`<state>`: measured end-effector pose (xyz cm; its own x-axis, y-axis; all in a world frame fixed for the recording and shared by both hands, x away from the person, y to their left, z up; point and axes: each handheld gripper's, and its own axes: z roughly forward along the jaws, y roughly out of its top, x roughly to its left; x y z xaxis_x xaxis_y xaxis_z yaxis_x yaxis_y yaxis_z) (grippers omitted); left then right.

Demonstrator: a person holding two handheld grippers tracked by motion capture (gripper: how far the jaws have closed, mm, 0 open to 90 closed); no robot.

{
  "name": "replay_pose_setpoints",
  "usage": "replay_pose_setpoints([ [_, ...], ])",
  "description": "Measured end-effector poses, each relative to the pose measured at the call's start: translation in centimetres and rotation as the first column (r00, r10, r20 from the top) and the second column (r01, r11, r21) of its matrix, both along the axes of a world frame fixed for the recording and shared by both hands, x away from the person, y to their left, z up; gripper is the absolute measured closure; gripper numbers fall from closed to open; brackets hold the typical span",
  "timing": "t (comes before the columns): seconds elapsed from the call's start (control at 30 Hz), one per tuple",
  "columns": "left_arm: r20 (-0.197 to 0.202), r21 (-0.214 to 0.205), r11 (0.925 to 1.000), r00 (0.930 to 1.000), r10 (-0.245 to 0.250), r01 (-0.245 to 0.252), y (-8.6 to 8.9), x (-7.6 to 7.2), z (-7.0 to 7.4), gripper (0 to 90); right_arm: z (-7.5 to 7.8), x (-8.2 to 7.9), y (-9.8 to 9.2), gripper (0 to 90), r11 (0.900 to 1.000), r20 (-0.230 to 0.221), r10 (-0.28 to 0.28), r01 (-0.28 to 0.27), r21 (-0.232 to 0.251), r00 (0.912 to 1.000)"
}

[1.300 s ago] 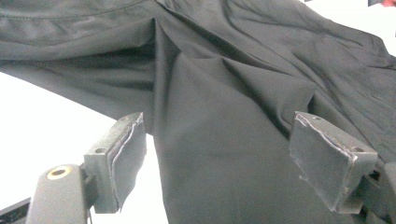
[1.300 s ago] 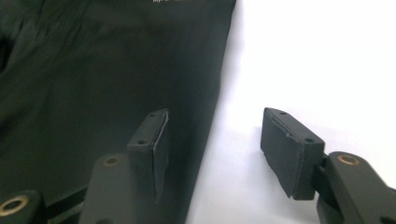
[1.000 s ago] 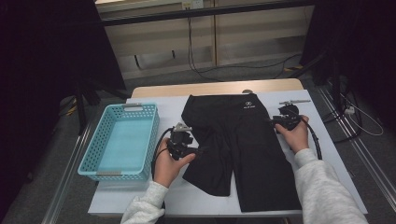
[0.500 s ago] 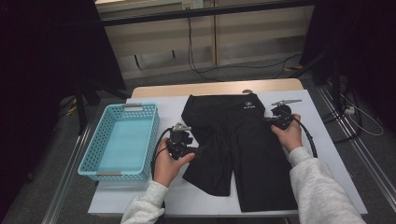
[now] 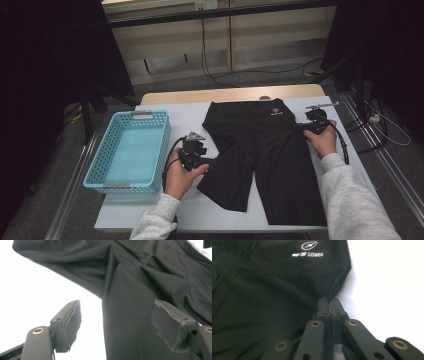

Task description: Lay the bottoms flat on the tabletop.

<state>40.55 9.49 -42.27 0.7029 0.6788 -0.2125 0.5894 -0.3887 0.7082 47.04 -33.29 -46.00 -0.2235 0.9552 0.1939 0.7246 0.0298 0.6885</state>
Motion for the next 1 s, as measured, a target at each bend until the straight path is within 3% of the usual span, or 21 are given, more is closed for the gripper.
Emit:
replay_pose_setpoints([
  [0.1, -0.003, 0.0, 1.0, 1.0, -0.002, 0.002, 0.0, 0.0, 0.0, 24.6, 0.1, 0.1, -1.1, 89.6, 0.9995, -0.008, -0.032, 0.032, -0.001, 0.9994],
  [0.17, -0.003, -0.003, 1.0, 1.0, 0.001, -0.001, -0.1, 0.0, 0.0, 24.6, 0.0, 0.0, -1.6, 87.7, 0.9984, -0.012, -0.05, 0.05, 0.025, 0.9987],
  [0.23, -0.005, -0.004, 1.0, 1.0, -0.003, 0.003, -0.1, 0.0, 0.0, 24.4, 0.1, -0.1, -1.5, 77.2, 0.9969, -0.028, -0.053, 0.054, 0.057, 0.9982],
  [0.3, -0.008, -0.007, 1.0, 1.0, -0.006, 0.006, -0.2, 0.0, -0.2, 24.2, 0.4, -0.4, -1.3, 64.9, 0.9992, -0.035, -0.037, 0.038, 0.015, 0.9987],
  [0.4, -0.014, 0.009, 0.9997, 0.9996, -0.024, 0.024, -0.3, 0.1, -0.4, 24.1, 0.9, -1.3, -1.5, 61.3, 0.9995, -0.04, -0.018, 0.017, -0.025, 0.999],
  [0.43, -0.017, 0.007, 0.9995, 0.9994, -0.03, 0.03, -0.3, 0.2, -0.4, 24.0, 1.1, -1.8, -1.8, 61.1, 0.9993, -0.035, -0.016, 0.014, -0.033, 0.9993],
  [0.57, -0.015, -0.002, 0.9994, 0.9993, -0.034, 0.034, -0.5, 0.1, -0.4, 23.8, 1.7, -4.2, -2.8, 59.1, 0.9996, -0.015, -0.02, 0.02, 0.02, 0.9997],
  [0.7, -0.009, -0.005, 0.999, 0.999, -0.044, 0.044, -0.6, -0.1, -0.1, 23.8, 1.8, -7.3, -2.9, 58.6, 0.9999, -0.021, 0.003, -0.003, 0.01, 0.9998],
  [0.87, 0.004, -0.007, 0.9989, 0.9989, -0.046, 0.046, -0.6, -0.3, 0.1, 23.8, 1.5, -11.0, -2.3, 59.7, 0.9991, -0.051, 0.017, -0.019, -0.038, 0.9985],
  [0.93, 0.006, -0.008, 0.9991, 0.9991, -0.042, 0.042, -0.5, -0.3, 0.2, 23.8, 1.2, -12.2, -2.0, 62.0, 0.9977, -0.043, 0.017, -0.02, -0.065, 0.999],
  [1.0, 0.01, -0.008, 0.9994, 0.9994, -0.033, 0.033, -0.4, -0.3, 0.2, 23.8, 0.9, -13.2, -1.8, 63.8, 0.9983, -0.034, 0.012, -0.014, -0.056, 0.9994],
])
